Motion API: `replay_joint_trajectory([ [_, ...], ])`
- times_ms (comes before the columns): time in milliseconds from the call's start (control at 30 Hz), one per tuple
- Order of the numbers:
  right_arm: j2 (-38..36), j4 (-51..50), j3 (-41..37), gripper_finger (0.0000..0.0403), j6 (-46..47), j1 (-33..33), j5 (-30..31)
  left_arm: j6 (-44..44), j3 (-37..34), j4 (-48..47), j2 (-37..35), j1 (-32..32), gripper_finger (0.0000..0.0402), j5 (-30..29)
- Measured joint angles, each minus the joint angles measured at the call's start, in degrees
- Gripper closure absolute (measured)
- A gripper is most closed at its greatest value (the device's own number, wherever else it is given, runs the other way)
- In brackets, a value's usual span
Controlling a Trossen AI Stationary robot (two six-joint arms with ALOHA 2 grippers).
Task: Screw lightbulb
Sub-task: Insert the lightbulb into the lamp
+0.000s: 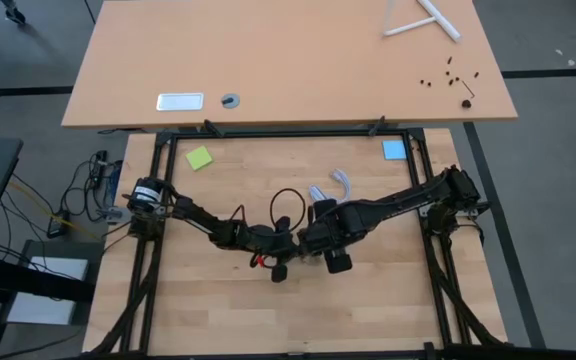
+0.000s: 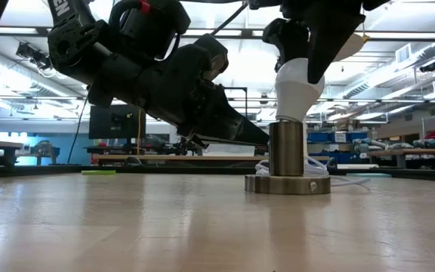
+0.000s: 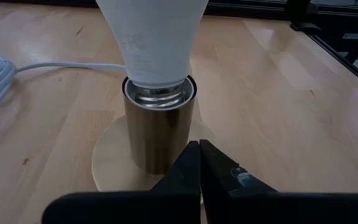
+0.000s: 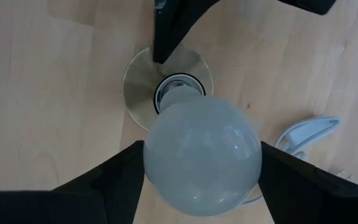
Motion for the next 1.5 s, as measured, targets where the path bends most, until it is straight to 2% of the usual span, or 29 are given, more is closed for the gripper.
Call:
replay_joint_trajectory([
  [533,0.0,1.2,0.0,0.0116,14.4,-0.4,-3.6,0.0,0.0,-0.1,0.0,0.0,0.0401,0.0],
  [1133,0.2,1.3,0.1,0.0054,12.8,-0.3,-4.7,0.0,0.0,-0.1,0.0,0.0,0.0401,0.0],
  [1400,0.2,-2.8,6.6,0.0057,11.7,-0.3,-4.5,0.0,0.0,-0.1,0.0,0.0,0.0401,0.1],
  [1500,0.2,-6.7,9.7,0.0057,11.4,-0.3,-2.7,0.0,0.0,-0.1,0.0,0.0,0.0401,0.1],
])
